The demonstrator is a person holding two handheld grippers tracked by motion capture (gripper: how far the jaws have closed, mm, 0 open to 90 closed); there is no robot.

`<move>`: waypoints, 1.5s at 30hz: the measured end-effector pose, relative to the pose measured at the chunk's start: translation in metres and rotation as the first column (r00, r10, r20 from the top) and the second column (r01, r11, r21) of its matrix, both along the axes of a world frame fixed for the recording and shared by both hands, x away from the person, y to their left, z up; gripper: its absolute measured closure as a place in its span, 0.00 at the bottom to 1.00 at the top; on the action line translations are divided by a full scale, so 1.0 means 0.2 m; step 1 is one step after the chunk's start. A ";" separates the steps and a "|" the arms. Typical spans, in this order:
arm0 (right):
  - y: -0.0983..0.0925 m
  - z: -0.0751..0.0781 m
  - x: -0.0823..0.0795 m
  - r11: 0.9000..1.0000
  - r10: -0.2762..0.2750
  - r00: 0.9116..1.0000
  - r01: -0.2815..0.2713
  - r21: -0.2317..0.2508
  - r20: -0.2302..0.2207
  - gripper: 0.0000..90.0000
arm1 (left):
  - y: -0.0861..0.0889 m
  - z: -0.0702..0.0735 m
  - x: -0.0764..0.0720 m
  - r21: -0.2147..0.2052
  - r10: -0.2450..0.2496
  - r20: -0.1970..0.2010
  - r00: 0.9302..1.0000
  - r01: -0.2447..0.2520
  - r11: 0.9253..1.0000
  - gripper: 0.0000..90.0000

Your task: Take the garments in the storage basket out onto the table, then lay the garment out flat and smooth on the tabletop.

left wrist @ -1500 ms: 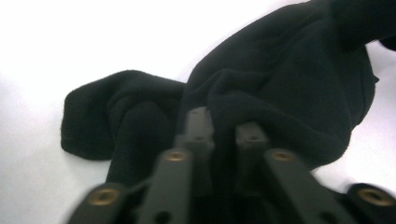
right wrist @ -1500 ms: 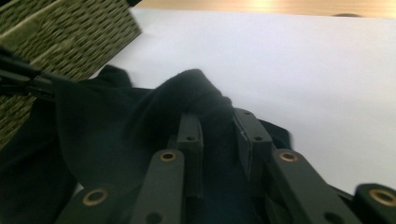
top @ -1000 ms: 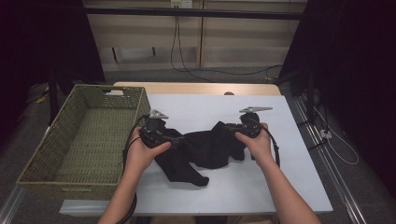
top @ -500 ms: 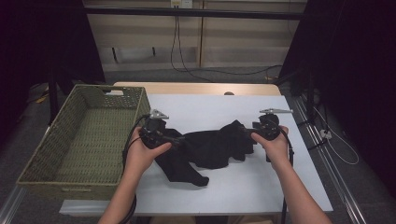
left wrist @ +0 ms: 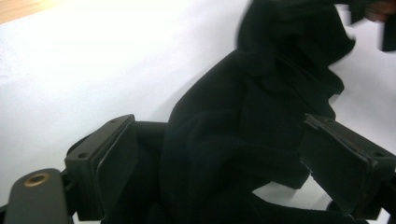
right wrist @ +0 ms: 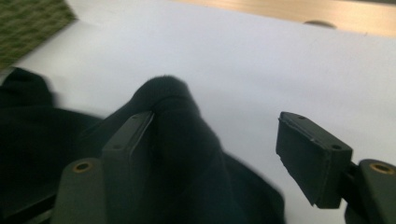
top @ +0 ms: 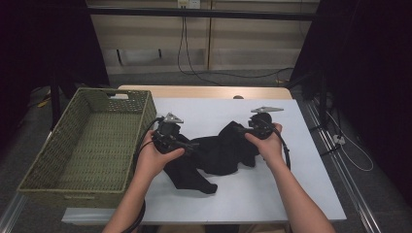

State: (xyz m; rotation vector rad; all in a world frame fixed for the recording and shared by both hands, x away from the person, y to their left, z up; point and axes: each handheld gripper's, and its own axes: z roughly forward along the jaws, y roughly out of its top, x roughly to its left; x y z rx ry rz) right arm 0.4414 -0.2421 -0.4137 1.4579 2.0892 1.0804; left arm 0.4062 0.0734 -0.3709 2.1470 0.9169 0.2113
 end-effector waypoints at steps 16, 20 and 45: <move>-0.16 0.14 -0.04 0.995 -0.079 0.996 0.076 0.056 0.046 0.27 | -0.19 -0.08 0.00 -0.049 -0.097 -0.045 0.994 0.095 0.994 0.19; -0.18 0.13 -0.14 0.996 -0.056 0.997 0.053 0.075 0.044 0.30 | -0.25 -0.12 -0.01 -0.059 -0.131 -0.064 0.989 0.127 0.990 0.26; -0.30 -0.14 -0.49 0.993 -0.061 0.998 0.059 0.099 0.018 0.31 | -0.55 -0.37 -0.09 0.082 -0.209 -0.085 0.974 0.216 0.973 0.66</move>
